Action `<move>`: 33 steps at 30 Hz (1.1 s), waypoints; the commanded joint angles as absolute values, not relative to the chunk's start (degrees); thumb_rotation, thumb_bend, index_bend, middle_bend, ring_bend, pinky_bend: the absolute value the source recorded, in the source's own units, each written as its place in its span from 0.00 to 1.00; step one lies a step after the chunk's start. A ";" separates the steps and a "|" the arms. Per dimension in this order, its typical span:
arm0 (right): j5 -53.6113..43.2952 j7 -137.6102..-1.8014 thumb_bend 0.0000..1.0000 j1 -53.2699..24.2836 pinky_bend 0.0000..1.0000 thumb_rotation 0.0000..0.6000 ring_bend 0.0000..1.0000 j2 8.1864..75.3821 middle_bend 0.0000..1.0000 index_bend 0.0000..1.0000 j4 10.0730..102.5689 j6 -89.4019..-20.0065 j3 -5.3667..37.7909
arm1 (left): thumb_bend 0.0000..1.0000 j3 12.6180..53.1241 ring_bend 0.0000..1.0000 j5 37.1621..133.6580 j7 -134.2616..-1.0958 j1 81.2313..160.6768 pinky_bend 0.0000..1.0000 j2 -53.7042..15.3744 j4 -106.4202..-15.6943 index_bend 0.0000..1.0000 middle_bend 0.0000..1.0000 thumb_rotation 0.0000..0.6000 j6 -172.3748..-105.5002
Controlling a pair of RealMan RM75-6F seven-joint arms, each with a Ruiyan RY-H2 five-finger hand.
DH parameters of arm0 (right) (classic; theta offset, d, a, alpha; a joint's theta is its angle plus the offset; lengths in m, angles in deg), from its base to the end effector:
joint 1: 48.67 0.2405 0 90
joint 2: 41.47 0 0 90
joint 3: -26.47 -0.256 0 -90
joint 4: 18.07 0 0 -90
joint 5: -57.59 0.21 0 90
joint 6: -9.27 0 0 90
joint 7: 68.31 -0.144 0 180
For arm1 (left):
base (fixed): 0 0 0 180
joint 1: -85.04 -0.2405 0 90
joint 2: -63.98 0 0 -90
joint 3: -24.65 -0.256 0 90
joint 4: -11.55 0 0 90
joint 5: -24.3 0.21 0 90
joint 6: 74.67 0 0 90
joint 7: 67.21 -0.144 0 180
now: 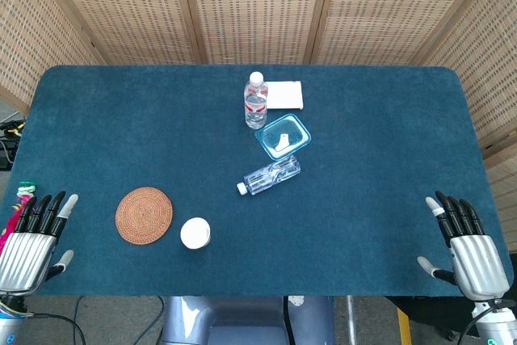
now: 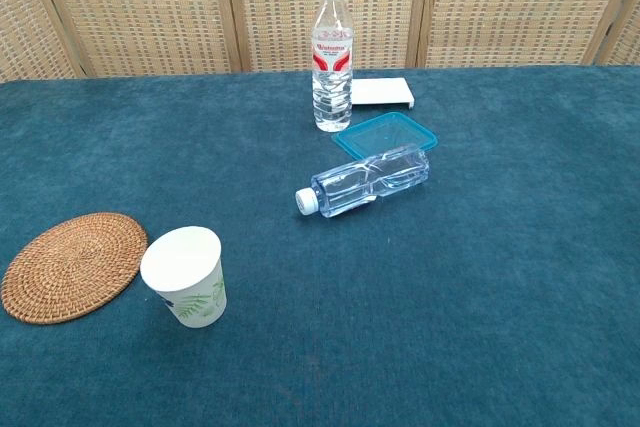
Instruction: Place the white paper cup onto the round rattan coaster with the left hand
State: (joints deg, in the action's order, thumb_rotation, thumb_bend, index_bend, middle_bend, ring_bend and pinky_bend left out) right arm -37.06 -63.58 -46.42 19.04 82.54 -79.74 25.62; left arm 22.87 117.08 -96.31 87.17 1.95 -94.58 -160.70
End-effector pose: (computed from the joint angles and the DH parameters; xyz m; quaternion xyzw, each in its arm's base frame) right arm -0.2735 -0.1574 0.1636 0.6225 -0.3568 0.4149 0.5594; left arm -0.2612 0.1467 0.1400 -0.6845 -0.2897 -0.2947 0.6005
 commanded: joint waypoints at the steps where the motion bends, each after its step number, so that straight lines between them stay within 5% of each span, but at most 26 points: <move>1: -37.02 -63.72 0.12 -46.47 0.00 1.00 0.00 18.98 0.00 0.04 82.57 -79.69 25.70 | 0.26 22.83 0.00 117.10 -96.42 87.15 0.00 1.93 -94.59 0.00 0.00 1.00 -160.69; 33: -36.67 -63.51 0.12 -46.40 0.00 1.00 0.00 19.17 0.00 0.04 82.57 -79.28 25.68 | 0.26 22.54 0.00 118.40 -95.38 87.41 0.00 2.01 -94.64 0.00 0.00 1.00 -160.51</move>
